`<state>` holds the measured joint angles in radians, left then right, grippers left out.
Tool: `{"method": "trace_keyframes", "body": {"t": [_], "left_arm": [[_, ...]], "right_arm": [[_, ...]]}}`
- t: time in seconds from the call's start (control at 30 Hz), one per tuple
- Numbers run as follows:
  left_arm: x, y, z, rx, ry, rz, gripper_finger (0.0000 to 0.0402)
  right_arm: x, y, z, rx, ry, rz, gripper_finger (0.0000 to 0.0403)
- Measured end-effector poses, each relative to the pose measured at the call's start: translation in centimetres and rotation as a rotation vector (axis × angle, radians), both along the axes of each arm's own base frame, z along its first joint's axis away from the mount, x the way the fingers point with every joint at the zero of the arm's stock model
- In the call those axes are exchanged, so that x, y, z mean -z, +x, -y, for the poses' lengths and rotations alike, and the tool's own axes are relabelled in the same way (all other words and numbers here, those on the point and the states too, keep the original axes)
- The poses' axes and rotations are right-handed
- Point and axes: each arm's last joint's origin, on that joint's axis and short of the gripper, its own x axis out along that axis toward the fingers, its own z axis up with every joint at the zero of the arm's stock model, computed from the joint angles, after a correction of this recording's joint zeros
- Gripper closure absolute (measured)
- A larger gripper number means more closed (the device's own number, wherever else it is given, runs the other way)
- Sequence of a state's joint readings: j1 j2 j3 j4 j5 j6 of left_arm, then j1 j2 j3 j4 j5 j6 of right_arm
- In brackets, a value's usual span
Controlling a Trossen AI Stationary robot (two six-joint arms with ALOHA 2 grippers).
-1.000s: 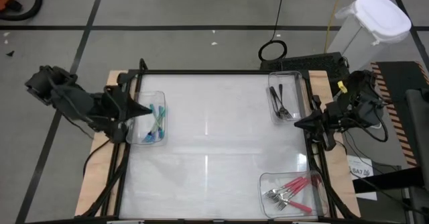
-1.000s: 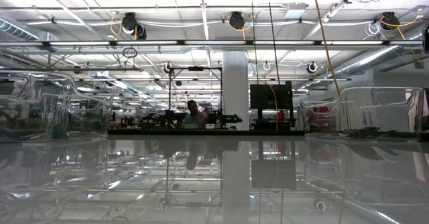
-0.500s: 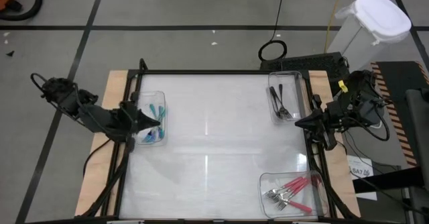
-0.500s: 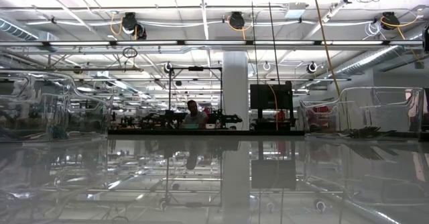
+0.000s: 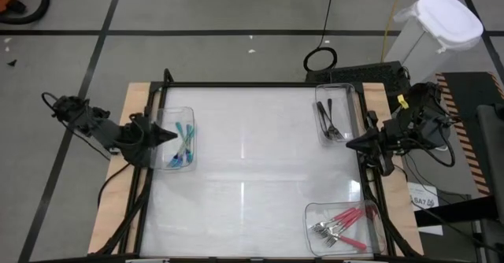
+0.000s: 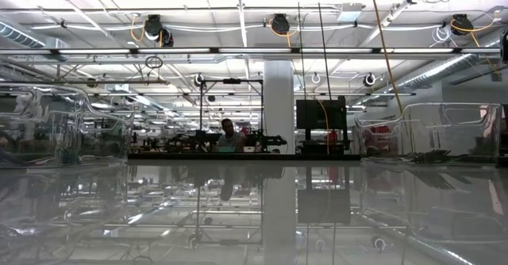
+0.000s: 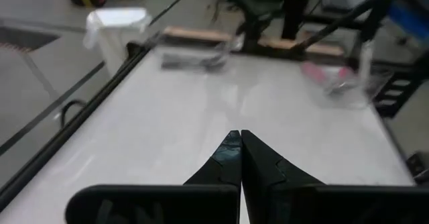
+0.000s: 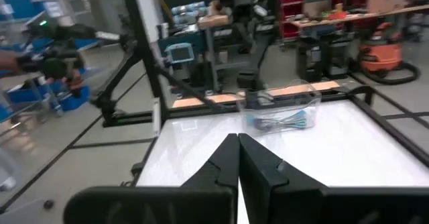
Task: Sort silverware by color (type)
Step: Return to Home Position
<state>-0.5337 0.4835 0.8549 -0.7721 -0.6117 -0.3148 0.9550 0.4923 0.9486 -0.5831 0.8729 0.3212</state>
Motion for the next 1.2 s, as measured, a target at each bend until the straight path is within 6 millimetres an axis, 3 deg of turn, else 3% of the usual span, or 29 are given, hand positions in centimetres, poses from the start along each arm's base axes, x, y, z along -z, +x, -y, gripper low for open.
{"method": "trace_keyframes", "body": {"t": [0.17, 0.4, 0.6, 0.87, 1.0, 1.2], "left_arm": [[0.8, -0.5, -0.3, -0.013, -0.006, -0.08, 0.04], [0.9, -0.5, 0.2, 0.097, -0.165, -0.121, 0.0399], [1.0, -0.4, 0.0, 0.099, 0.006, -0.131, 0.0399], [1.2, -1.0, -0.2, 0.161, 0.035, -0.151, 0.04], [1.0, -1.5, -0.4, 0.161, 0.032, -0.126, 0.0401], [0.5, -2.0, -0.8, 0.177, 0.045, -0.056, 0.0401]], "right_arm": [[0.0, 0.0, 0.1, 0.023, 0.008, 0.006, 0.0403], [0.0, -0.1, 0.1, 0.025, 0.015, 0.005, 0.0403], [0.0, -0.1, 0.2, 0.024, 0.01, 0.006, 0.0403], [0.4, -0.6, 0.9, 0.022, -0.01, -0.003, 0.0403], [2.5, -0.8, 1.3, 0.022, -0.007, -0.004, 0.0403], [7.7, -0.7, 1.1, 0.025, 0.073, 0.032, 0.0403]]}}
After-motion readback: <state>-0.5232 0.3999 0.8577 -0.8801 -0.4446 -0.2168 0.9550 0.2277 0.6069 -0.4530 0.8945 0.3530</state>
